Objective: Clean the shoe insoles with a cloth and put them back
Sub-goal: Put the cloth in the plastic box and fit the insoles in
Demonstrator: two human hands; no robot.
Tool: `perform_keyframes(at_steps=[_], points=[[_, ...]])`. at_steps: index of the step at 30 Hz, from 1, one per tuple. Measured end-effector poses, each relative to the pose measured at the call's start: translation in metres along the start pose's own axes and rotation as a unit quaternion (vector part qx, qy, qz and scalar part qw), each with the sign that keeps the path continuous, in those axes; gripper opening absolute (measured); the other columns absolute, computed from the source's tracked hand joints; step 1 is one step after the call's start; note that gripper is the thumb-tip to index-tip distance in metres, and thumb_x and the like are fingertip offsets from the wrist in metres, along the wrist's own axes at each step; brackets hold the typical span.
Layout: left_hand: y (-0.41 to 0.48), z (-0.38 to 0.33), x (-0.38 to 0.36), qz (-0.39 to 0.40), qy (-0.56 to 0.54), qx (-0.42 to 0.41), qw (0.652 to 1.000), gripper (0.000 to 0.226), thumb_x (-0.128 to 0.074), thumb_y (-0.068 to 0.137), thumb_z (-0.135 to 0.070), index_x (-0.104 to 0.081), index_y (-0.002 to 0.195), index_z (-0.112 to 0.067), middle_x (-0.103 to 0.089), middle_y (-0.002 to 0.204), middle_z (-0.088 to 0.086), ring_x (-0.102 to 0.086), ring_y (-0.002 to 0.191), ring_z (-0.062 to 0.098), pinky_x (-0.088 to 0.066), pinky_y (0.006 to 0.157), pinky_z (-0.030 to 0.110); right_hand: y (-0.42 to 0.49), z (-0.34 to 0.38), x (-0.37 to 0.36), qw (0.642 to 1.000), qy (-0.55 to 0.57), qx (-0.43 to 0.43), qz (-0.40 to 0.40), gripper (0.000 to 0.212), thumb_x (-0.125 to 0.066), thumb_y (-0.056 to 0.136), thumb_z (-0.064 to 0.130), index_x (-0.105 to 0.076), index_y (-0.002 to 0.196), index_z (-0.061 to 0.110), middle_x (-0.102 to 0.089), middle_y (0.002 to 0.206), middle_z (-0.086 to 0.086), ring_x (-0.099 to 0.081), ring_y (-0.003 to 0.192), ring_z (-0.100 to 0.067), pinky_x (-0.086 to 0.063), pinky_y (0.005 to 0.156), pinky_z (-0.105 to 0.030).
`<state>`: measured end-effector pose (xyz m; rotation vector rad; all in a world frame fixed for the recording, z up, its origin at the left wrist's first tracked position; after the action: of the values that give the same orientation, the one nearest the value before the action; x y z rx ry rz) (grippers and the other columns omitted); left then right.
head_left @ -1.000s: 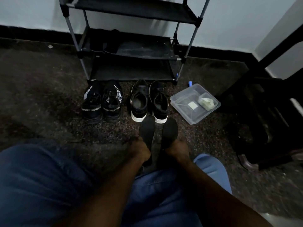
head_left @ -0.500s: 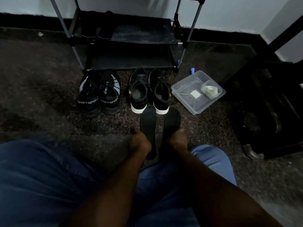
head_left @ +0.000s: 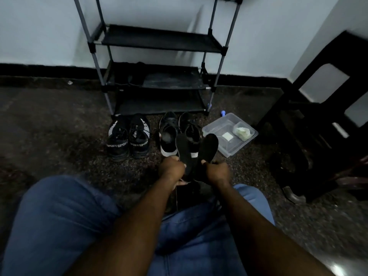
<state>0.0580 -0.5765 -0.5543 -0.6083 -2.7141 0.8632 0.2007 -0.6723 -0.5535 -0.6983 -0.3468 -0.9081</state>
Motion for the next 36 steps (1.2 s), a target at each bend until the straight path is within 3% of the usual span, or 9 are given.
perform_keyframes(at_steps=[3, 7, 11, 16, 22, 25, 30, 33, 36], points=[[-0.025, -0.029, 0.007, 0.000, -0.027, -0.046, 0.999, 0.013, -0.059, 0.097, -0.006, -0.064, 0.105, -0.014, -0.069, 0.108, 0.014, -0.067, 0.089, 0.029, -0.062, 0.059, 0.044, -0.012, 0.027, 0.013, 0.996, 0.071, 0.045, 0.004, 0.033, -0.077, 0.086, 0.042, -0.067, 0.071, 0.014, -0.074, 0.082, -0.005, -0.072, 0.086, -0.028, -0.055, 0.078, -0.038], [-0.048, -0.074, 0.019, -0.010, -0.052, -0.108, 0.993, 0.010, -0.058, 0.102, -0.013, -0.062, 0.101, -0.021, -0.069, 0.100, 0.007, -0.066, 0.082, 0.020, -0.059, 0.056, 0.036, -0.012, 0.065, 0.027, 0.986, 0.133, 0.099, 0.033, 0.026, -0.073, 0.078, 0.042, -0.071, 0.071, 0.017, -0.075, 0.077, -0.005, -0.074, 0.083, -0.032, -0.060, 0.083, -0.055], [-0.049, -0.105, 0.035, -0.032, -0.064, -0.134, 0.988, 0.012, -0.059, 0.102, -0.016, -0.061, 0.095, -0.026, -0.069, 0.099, 0.004, -0.066, 0.078, 0.018, -0.054, 0.047, 0.028, -0.017, 0.109, 0.038, 0.976, 0.163, 0.134, 0.052, 0.011, -0.068, 0.081, 0.016, -0.070, 0.071, 0.018, -0.074, 0.082, -0.005, -0.073, 0.090, -0.032, -0.059, 0.084, -0.052], [-0.030, -0.126, 0.046, -0.014, -0.088, -0.119, 0.989, 0.011, -0.058, 0.103, -0.020, -0.063, 0.096, -0.027, -0.071, 0.109, 0.007, -0.067, 0.088, 0.020, -0.051, 0.048, 0.025, 0.007, 0.132, 0.024, 0.967, 0.196, 0.135, 0.086, 0.015, -0.071, 0.063, 0.029, -0.077, 0.078, 0.029, -0.079, 0.087, -0.003, -0.075, 0.091, -0.029, -0.061, 0.089, -0.053], [0.010, -0.156, 0.053, 0.033, -0.121, -0.095, 0.988, 0.022, -0.054, 0.102, -0.005, -0.062, 0.100, -0.025, -0.069, 0.104, 0.007, -0.068, 0.094, 0.024, -0.054, 0.052, 0.027, 0.078, 0.149, -0.017, 0.963, 0.207, 0.136, 0.104, 0.035, -0.082, 0.060, 0.040, -0.077, 0.085, 0.016, -0.079, 0.084, -0.005, -0.077, 0.088, -0.029, -0.060, 0.089, -0.054], [0.043, -0.174, 0.060, 0.036, -0.126, -0.086, 0.988, 0.035, -0.051, 0.097, 0.005, -0.064, 0.113, -0.022, -0.070, 0.106, 0.007, -0.068, 0.095, 0.024, -0.055, 0.051, 0.027, 0.074, 0.179, -0.025, 0.964, 0.212, 0.132, 0.095, 0.021, -0.084, 0.072, 0.027, -0.070, 0.064, 0.014, -0.076, 0.078, -0.008, -0.072, 0.078, -0.028, -0.061, 0.087, -0.051], [0.108, -0.202, 0.062, 0.027, -0.142, -0.077, 0.986, 0.035, -0.052, 0.095, 0.007, -0.069, 0.114, -0.017, -0.073, 0.097, 0.006, -0.070, 0.084, 0.019, -0.056, 0.054, 0.025, 0.117, 0.227, -0.043, 0.962, 0.227, 0.124, 0.086, 0.035, -0.078, 0.088, 0.010, -0.061, 0.059, 0.018, -0.063, 0.057, 0.002, -0.058, 0.058, -0.013, -0.050, 0.061, -0.029], [0.152, -0.221, 0.058, 0.008, -0.132, -0.085, 0.987, 0.032, -0.053, 0.096, 0.007, -0.068, 0.108, -0.018, -0.073, 0.099, 0.007, -0.070, 0.089, 0.021, -0.057, 0.061, 0.026, 0.164, 0.257, -0.059, 0.964, 0.215, 0.137, 0.073, 0.036, -0.081, 0.085, 0.009, -0.061, 0.057, 0.017, -0.064, 0.057, 0.004, -0.059, 0.060, -0.013, -0.055, 0.065, -0.034], [0.200, -0.241, 0.056, -0.024, -0.127, -0.090, 0.988, 0.028, -0.057, 0.095, 0.007, -0.066, 0.114, -0.011, -0.072, 0.110, 0.012, -0.071, 0.102, 0.027, -0.058, 0.062, 0.026, 0.210, 0.286, -0.073, 0.968, 0.198, 0.150, 0.039, 0.020, -0.086, 0.082, 0.014, -0.069, 0.072, 0.011, -0.066, 0.068, -0.001, -0.061, 0.070, -0.017, -0.059, 0.076, -0.037]])
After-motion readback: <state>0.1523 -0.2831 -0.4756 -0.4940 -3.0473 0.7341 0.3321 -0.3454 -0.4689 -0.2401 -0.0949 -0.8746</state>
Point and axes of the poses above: each hand's wrist, its own y-axis towards the middle knuckle, its own x-axis out of the back of the hand, z = x × y, the point moved 4 cm from there along y, towards the middle knuckle
